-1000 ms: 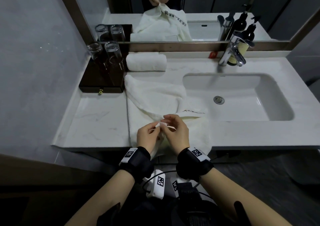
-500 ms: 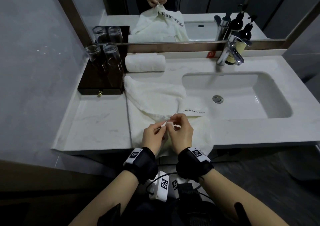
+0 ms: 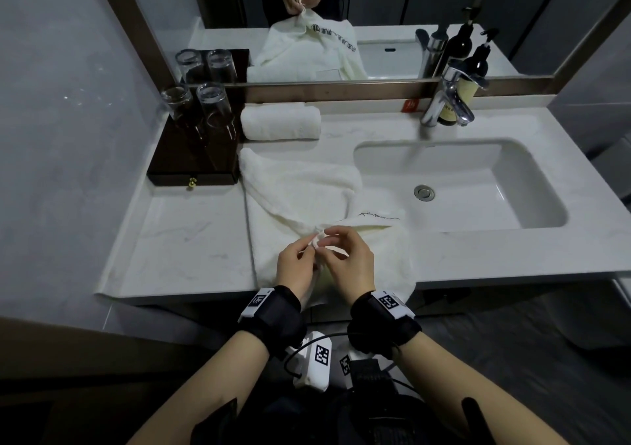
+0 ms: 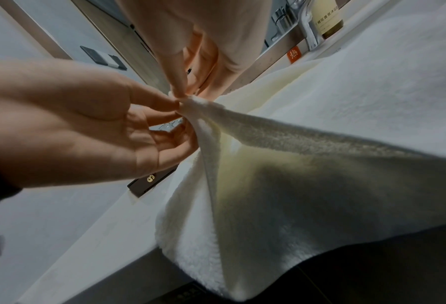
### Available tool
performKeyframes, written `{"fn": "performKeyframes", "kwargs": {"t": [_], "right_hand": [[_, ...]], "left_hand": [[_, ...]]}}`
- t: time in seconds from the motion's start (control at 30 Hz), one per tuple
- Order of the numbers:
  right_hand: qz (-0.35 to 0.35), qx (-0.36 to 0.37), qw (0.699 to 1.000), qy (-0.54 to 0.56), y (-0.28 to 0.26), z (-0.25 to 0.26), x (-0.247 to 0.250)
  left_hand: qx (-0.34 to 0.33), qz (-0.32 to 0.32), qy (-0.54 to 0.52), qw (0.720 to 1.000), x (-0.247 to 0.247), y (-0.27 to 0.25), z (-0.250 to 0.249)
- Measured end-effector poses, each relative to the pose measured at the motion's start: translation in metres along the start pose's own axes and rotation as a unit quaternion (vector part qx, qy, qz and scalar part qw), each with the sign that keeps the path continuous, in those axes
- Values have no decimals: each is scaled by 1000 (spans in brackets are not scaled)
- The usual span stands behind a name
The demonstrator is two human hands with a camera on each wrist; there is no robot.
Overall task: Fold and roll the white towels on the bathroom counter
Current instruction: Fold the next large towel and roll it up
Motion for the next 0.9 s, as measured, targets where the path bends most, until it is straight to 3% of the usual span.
{"fn": "performKeyframes", "kwargs": {"t": [0.2, 0.57, 0.73, 0.9], "right_hand": [[-3, 6, 1000, -24, 0, 0, 2], [83, -12, 995, -53, -6, 2, 3], [44, -18, 998, -49, -6, -1, 6], [44, -23, 997, -52, -6, -3, 7]], "left_hand": [[-9, 15, -35, 999, -4, -4, -3], [2, 1, -38, 999, 5, -3, 0], [0, 27, -59, 998, 4, -6, 1], [13, -1, -40, 999, 8, -2, 3]]}}
Point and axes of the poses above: each hand's wrist, its own y-axis towards the middle knuckle, its own x-axis out of the back of the hand, z = x × y, the point moved 2 cm from there along y, towards the middle knuckle, and after that the axes turned 6 degrees about z, right-handed, at the moved point
